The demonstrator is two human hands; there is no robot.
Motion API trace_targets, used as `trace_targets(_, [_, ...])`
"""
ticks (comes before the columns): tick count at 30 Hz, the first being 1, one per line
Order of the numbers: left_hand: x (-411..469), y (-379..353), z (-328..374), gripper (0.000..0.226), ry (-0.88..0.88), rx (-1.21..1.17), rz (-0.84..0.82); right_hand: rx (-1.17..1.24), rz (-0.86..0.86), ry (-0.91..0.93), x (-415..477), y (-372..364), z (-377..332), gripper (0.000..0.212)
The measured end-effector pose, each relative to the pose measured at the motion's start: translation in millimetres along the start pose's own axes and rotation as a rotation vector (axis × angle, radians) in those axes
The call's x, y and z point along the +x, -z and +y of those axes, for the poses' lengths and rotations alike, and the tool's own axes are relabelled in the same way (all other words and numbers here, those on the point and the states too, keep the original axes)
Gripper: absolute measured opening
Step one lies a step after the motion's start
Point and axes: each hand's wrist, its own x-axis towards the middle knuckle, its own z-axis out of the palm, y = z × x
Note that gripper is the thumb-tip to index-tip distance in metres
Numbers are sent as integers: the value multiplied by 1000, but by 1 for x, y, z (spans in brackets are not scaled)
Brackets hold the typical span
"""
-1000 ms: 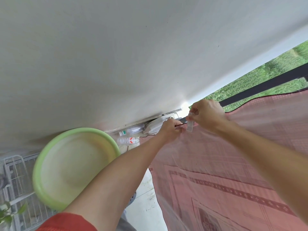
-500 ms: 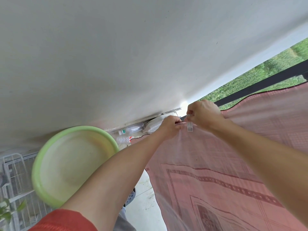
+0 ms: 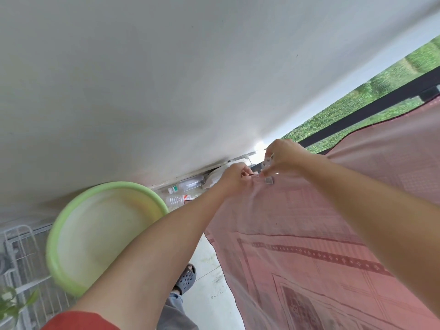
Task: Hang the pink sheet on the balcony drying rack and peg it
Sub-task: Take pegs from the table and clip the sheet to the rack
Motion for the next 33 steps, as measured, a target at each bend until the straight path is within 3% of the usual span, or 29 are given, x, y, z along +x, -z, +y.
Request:
trace_targets(4, [-9,32,-15,17,118,94,15,-29,62,-17,-8,7,-2,69])
trace_targets(8, [-28,63,-18,15,196,272,-32,22,231,15,-34,19,-12,46])
trace_targets(12, [-53,83,-6,9,162,501,-146,104,337,39,-88,9,-19,29])
trace_targets(20, [-89,78,78,16,-179,915,-279,90,370,-171,-209,-44,14,29])
trace_targets(26, [-126,26,147,18,-517,1015,-306,197,447,-384,-296,-66,45,28])
trace_targets(30, [-165,-15,200,17,-729,1009,-299,188,603,-460,-359,-70,66,35])
trace_targets(33, [-201,-39,247,20,-882,917,-276,199,829,-497,-412,-69,82,26])
